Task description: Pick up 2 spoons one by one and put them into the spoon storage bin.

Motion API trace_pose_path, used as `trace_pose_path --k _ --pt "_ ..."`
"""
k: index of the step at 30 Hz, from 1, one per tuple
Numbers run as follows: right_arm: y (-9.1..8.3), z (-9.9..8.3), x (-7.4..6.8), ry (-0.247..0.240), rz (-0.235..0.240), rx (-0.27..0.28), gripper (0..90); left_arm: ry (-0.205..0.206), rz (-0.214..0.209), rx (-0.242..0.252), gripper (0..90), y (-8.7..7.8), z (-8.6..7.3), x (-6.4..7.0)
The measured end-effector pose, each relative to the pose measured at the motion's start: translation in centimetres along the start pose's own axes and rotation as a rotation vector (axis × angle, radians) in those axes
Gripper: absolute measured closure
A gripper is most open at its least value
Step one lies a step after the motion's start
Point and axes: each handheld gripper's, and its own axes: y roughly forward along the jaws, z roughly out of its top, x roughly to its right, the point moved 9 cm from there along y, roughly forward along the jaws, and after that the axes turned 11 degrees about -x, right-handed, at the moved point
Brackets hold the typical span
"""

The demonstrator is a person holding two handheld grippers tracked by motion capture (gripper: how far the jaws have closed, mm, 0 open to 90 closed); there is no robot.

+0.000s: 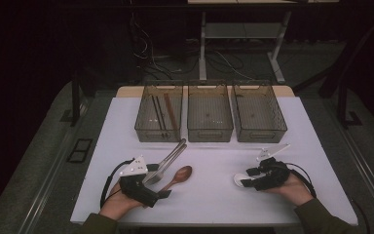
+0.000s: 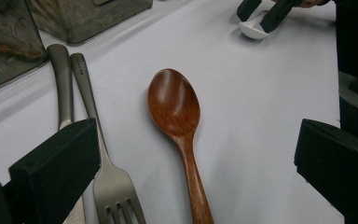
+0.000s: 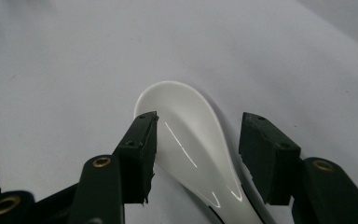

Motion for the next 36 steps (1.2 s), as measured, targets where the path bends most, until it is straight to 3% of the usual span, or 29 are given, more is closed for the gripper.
trace_pose_path --k 7,10,17,30,36 --pt "0.4 -0.3 -0.3 -0.047 -0.014 -0.032 47.8 0.002 -0.001 0.001 0.0 0.0 0.0 0.0" --pt "0.4 -0.4 -0.5 -0.085 -0.033 -0.043 52.3 0.002 -0.001 0.000 0.0 0.0 0.0 0.0" --pt "0.4 -0.7 -1.0 -0.155 -0.030 -0.062 61.5 0.005 -0.002 0.002 0.0 0.1 0.0 0.1" --pt "0.0 -1.3 -1.3 -0.214 0.001 -0.093 76.0 0.007 -0.002 -0.004 0.0 0.1 0.0 0.1" --pt "0.1 -1.4 -1.4 -0.224 0.007 -0.101 77.1 0.008 -0.002 -0.004 0.0 0.1 0.0 0.1"
